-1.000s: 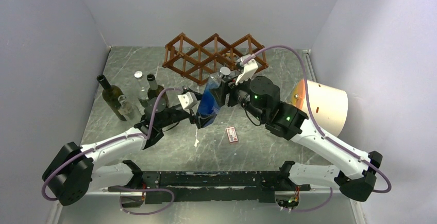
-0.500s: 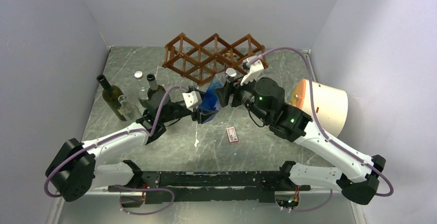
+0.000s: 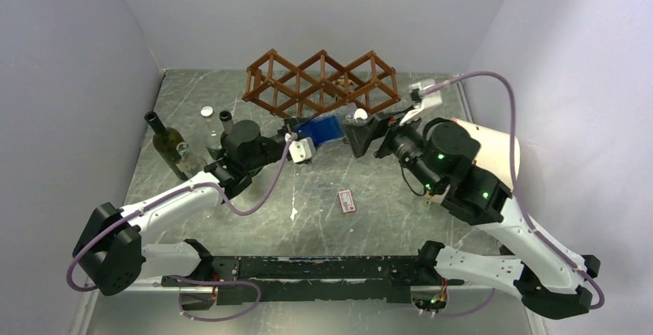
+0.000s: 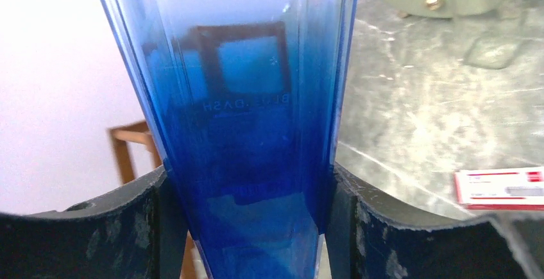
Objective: Put the wine bottle on the wine rack
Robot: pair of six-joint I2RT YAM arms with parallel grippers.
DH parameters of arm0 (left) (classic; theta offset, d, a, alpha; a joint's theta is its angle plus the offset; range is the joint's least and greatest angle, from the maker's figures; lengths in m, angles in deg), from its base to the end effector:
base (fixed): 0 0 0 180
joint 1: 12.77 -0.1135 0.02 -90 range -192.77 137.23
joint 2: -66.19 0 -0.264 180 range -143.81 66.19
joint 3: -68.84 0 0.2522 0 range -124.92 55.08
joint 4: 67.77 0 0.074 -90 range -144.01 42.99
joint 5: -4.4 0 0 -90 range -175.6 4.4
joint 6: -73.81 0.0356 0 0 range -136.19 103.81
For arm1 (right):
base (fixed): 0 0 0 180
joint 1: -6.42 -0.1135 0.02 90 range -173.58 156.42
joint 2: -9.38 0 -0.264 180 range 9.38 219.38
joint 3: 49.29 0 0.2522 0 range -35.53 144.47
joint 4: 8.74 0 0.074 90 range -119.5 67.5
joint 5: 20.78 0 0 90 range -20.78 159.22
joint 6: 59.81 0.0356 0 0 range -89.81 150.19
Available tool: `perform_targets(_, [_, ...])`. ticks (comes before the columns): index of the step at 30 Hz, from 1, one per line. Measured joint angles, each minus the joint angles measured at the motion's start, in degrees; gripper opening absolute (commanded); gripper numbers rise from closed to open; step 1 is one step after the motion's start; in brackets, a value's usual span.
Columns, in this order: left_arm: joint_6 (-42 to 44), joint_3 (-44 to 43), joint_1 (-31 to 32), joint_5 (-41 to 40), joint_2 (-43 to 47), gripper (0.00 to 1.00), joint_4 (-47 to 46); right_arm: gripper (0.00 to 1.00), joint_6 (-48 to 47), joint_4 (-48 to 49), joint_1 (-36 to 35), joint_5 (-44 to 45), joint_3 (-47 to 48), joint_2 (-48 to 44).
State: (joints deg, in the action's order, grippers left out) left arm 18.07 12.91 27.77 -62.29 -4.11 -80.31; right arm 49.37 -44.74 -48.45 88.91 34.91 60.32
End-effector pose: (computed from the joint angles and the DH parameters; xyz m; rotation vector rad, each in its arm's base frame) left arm 0.2051 -0.1940 0.2960 1.2135 1.0662 -0.4103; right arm 0.1087 0.1337 0.4517 -0.2446 1.6459 0.7149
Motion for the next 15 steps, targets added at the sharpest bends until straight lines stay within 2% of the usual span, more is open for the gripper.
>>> perform_targets(7, [12.74,-8.00,0.00,-2.08,0.02,0.07,5.79,0.90,-1.55,-2.38,0.00,2.14,6.47,-1.92])
perform_targets(15, [27.56,-12.52,0.00,-4.24,0.87,0.07,8.28,0.89,-2.34,-3.67,0.00,1.14,7.61,-1.90])
